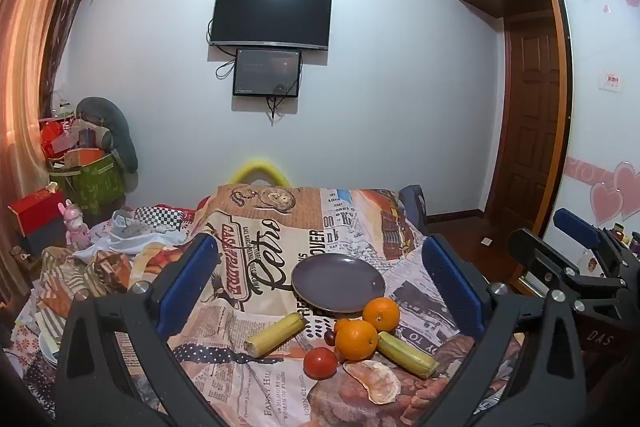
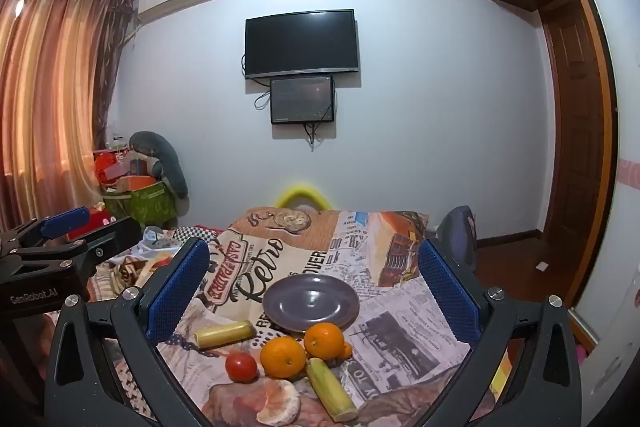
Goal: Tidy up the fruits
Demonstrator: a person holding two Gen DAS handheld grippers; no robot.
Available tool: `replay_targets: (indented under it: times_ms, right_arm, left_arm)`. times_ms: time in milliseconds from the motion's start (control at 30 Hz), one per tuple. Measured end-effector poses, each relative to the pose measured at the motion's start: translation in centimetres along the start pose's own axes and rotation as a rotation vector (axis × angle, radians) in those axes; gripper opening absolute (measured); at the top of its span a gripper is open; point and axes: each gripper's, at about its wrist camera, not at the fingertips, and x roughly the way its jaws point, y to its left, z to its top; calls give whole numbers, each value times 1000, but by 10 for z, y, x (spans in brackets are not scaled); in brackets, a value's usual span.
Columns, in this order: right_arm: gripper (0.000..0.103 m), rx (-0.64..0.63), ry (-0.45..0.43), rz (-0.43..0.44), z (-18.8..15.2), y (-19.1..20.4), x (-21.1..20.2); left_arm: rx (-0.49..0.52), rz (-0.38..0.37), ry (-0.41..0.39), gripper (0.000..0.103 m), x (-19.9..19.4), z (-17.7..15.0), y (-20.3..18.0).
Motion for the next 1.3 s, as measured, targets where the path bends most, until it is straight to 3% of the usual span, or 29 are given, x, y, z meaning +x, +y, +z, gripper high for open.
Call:
replay_targets:
  times_ms: [1300]
  right_arm:
    - [103, 12, 15, 1, 0, -2, 0]
  left_arm:
    - [13, -10, -20, 103, 0, 1, -3]
